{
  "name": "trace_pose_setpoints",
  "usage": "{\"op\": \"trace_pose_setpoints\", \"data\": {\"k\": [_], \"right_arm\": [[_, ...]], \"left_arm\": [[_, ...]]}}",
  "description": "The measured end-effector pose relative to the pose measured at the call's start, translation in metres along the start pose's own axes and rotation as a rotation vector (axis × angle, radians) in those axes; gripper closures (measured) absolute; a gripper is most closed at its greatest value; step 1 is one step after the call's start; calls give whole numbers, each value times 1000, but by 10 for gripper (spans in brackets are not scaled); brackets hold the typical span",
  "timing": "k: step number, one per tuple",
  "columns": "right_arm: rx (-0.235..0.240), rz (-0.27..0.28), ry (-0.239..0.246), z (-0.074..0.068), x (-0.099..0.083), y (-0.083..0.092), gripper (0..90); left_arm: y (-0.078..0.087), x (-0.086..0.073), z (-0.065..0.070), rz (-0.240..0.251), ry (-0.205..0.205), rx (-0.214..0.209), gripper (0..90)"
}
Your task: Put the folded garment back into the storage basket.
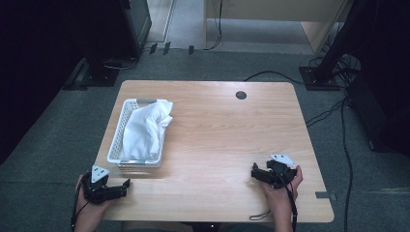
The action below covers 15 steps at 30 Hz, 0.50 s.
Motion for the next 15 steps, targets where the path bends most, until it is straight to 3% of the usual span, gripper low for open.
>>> {"op": "trace_pose_setpoints", "data": {"k": [15], "right_arm": [[-10, 1, -11, 12, -2, 2, 0]], "left_arm": [[0, 0, 0, 0, 0, 0, 0]]}}
Point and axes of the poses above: each handheld gripper's, and its own axes: y roughly backward along the jaws, x roughly out of its top, z roughly to its right, the point moved 10 cm from there along -y, roughly forward along the jaws, and after that the axes turned 9 degrees about -z, right-handed, at the moved point
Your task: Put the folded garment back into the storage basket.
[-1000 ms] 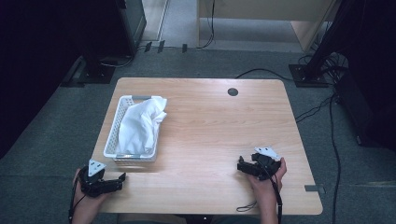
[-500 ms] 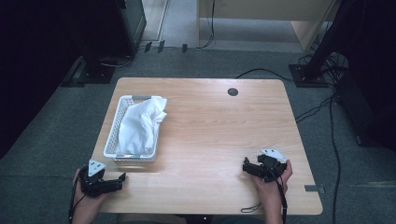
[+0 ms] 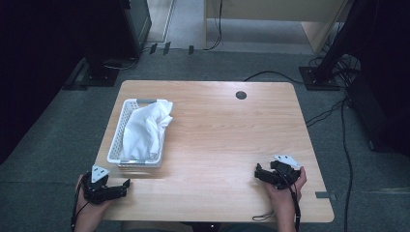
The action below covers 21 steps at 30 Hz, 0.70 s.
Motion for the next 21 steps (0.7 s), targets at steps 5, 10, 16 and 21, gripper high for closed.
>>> {"op": "trace_pose_setpoints", "data": {"k": [5, 10, 16, 21], "right_arm": [[-3, -1, -7, 4, -1, 1, 0], [-7, 0, -11, 10, -2, 1, 0], [-16, 0, -22, 18, -4, 3, 0], [-20, 0, -30, 23, -5, 4, 0]], "left_arm": [[0, 0, 0, 0, 0, 0, 0], [0, 0, 0, 0, 0, 0, 0], [0, 0, 0, 0, 0, 0, 0], [0, 0, 0, 0, 0, 0, 0]]}}
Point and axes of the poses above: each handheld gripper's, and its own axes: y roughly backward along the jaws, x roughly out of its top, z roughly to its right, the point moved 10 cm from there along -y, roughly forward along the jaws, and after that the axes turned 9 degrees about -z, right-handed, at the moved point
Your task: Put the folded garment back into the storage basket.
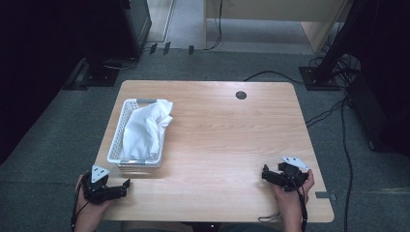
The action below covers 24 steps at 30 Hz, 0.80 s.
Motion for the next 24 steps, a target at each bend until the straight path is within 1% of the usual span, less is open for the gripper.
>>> {"op": "trace_pose_setpoints", "data": {"k": [24], "right_arm": [[-24, -1, -29, 24, -6, 5, 0]], "left_arm": [[0, 0, 0, 0, 0, 0, 0]]}}
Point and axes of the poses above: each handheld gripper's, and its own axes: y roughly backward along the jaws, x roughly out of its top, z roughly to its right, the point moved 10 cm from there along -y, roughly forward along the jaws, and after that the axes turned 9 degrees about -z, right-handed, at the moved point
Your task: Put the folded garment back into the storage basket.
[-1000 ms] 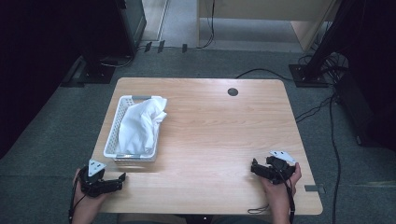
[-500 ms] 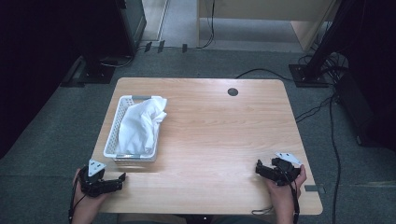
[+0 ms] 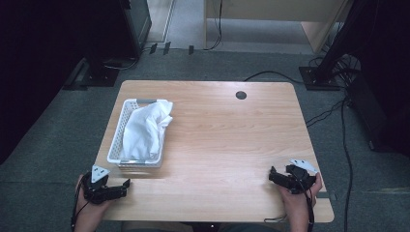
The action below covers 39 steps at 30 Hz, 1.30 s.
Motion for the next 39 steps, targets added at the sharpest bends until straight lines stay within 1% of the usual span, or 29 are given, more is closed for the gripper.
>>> {"op": "trace_pose_setpoints", "data": {"k": [6, 21, 35, 39], "right_arm": [[-1, 0, -6, 3, -1, 1, 0], [-15, 0, -25, 18, -5, 4, 0], [-25, 0, -37, 27, -7, 6, 0], [-26, 0, -36, 27, -7, 6, 0]], "left_arm": [[0, 0, 0, 0, 0, 0, 0], [0, 0, 0, 0, 0, 0, 0], [0, 0, 0, 0, 0, 0, 0], [0, 0, 0, 0, 0, 0, 0]]}}
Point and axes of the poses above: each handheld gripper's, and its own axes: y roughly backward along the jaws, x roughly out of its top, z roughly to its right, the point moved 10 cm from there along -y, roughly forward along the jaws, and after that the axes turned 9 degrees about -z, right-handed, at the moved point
